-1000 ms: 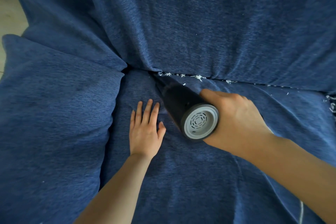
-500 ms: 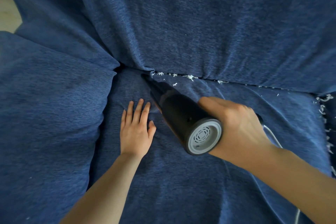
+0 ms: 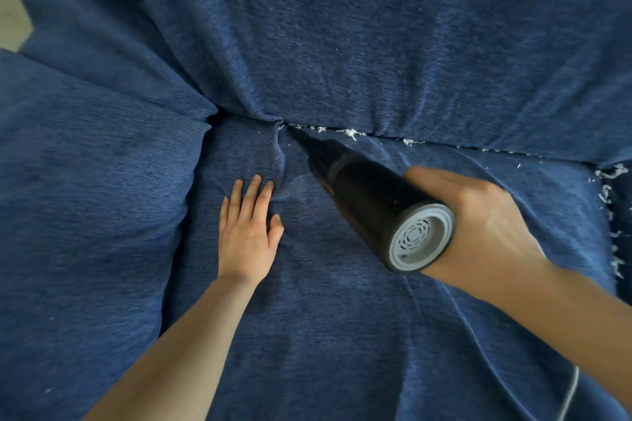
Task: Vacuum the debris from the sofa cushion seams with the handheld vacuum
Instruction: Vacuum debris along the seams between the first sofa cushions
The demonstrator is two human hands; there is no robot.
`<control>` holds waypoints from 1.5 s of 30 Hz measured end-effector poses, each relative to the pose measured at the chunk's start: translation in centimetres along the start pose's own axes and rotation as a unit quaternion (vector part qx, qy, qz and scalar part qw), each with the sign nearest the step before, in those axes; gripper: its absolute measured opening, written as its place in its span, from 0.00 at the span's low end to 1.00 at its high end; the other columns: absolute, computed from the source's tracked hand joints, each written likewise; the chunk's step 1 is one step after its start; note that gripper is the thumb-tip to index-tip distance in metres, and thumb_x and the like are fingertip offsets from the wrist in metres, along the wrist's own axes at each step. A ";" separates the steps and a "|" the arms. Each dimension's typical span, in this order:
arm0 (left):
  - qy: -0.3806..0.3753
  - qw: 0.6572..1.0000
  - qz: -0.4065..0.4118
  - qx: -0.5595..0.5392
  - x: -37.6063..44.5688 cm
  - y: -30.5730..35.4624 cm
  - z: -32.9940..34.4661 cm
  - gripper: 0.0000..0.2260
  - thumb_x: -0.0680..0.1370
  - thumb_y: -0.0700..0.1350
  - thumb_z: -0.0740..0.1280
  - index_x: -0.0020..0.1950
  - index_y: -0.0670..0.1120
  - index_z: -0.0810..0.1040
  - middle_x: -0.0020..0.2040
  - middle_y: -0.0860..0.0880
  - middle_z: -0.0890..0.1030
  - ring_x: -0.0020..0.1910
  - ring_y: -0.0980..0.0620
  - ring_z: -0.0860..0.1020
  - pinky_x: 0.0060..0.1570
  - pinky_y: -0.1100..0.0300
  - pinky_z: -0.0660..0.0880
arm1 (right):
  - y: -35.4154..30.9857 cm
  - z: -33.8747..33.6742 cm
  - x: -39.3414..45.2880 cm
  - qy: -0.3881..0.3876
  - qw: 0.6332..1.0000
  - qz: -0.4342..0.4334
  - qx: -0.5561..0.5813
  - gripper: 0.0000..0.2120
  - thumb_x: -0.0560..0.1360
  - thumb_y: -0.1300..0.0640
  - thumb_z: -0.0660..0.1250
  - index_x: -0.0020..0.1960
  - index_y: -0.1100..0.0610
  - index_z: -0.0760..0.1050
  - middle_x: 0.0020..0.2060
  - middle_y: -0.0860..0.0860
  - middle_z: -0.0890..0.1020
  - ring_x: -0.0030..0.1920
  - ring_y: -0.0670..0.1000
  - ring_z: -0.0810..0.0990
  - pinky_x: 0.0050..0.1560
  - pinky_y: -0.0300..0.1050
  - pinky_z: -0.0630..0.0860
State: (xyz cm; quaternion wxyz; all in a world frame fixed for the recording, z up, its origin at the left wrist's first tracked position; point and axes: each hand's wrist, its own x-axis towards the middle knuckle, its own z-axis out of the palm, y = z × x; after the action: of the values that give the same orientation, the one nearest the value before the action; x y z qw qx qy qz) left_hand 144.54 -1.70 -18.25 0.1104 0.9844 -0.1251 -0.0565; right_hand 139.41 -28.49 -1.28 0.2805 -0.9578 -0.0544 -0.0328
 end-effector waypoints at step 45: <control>0.032 0.999 -0.002 -0.031 0.1 0.8 -0.3 0.34 0.78 0.46 0.69 0.74 0.56 0.49 0.76 0.44 0.64 0.77 0.41 0.57 0.74 0.42 0.55 | -2.9 3.3 4.3 0.006 0.998 -0.047 -0.051 0.15 0.60 0.48 0.71 0.36 0.51 0.65 0.27 0.45 0.69 0.25 0.53 0.67 0.32 0.42 0.62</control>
State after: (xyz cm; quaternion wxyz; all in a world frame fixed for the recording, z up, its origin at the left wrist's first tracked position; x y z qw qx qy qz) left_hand 144.46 -2.39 -17.79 0.1447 0.9820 -0.1177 -0.0287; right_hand 143.45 -23.96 -2.09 0.2293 -0.9670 -0.0963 -0.0545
